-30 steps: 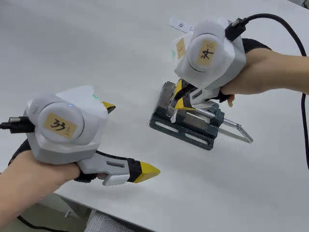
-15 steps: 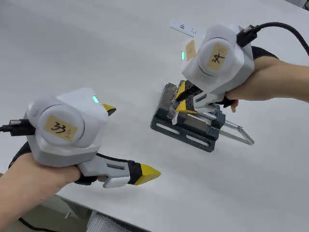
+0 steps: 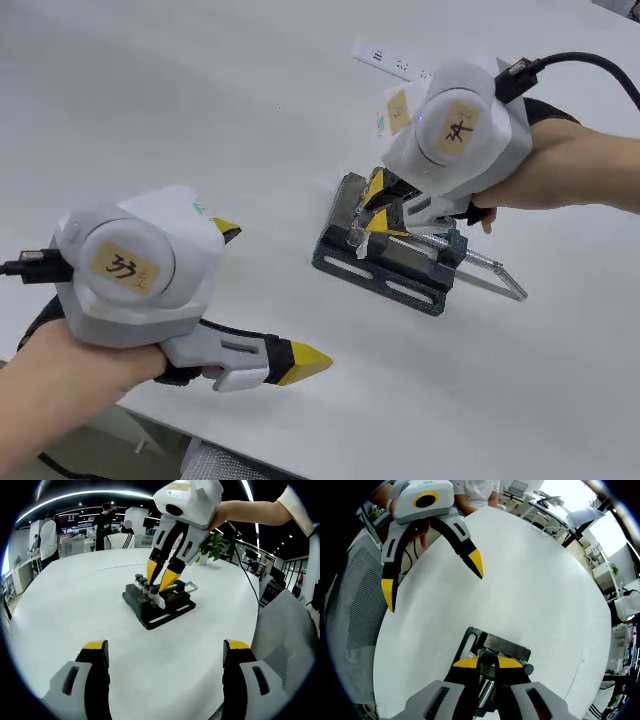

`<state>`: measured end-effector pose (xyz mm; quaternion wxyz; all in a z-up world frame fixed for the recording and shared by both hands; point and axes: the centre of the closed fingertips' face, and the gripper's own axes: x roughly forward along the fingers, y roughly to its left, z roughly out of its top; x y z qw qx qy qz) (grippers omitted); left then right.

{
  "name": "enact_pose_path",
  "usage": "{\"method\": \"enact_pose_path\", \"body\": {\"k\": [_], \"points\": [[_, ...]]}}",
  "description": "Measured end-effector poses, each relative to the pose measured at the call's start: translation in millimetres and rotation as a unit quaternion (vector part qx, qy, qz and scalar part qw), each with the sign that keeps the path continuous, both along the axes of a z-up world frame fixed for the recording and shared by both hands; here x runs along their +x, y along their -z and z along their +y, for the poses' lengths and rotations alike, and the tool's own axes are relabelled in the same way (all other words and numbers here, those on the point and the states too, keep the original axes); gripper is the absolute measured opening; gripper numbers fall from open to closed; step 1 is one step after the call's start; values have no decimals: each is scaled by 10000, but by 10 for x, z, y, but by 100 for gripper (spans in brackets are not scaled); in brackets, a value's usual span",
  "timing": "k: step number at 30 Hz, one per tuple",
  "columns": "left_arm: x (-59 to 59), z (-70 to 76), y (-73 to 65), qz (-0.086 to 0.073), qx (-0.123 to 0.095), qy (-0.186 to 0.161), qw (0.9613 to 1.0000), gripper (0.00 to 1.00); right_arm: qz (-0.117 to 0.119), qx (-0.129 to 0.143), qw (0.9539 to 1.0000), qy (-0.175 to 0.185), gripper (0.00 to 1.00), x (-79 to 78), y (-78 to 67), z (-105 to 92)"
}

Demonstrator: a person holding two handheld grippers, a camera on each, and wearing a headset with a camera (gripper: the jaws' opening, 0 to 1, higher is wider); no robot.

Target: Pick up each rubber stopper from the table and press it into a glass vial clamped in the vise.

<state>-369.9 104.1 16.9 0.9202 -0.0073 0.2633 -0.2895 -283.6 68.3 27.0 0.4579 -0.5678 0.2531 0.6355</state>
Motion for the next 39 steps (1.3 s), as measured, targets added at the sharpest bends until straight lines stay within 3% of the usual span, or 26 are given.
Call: {"method": "enact_pose_path", "body": {"k": [10, 14, 17, 30, 39], "points": [[4, -8, 15, 7, -4, -3, 10000, 94, -104, 100, 9999, -79, 12, 53, -36, 10], [18, 1, 0, -23, 17, -9, 10000, 94, 75, 214, 9997, -42, 13, 38, -104, 34], [28, 3, -19, -42, 13, -5, 10000, 94, 399, 206, 9990, 58, 14, -45, -160, 23], [52, 22, -20, -50, 18, -13, 10000, 94, 850, -41, 9961, 246, 6, -2, -200, -17], [55, 77, 13, -16, 27, -41, 10000, 94, 912, -115, 9955, 248, 0, -6, -132, 21]]}}
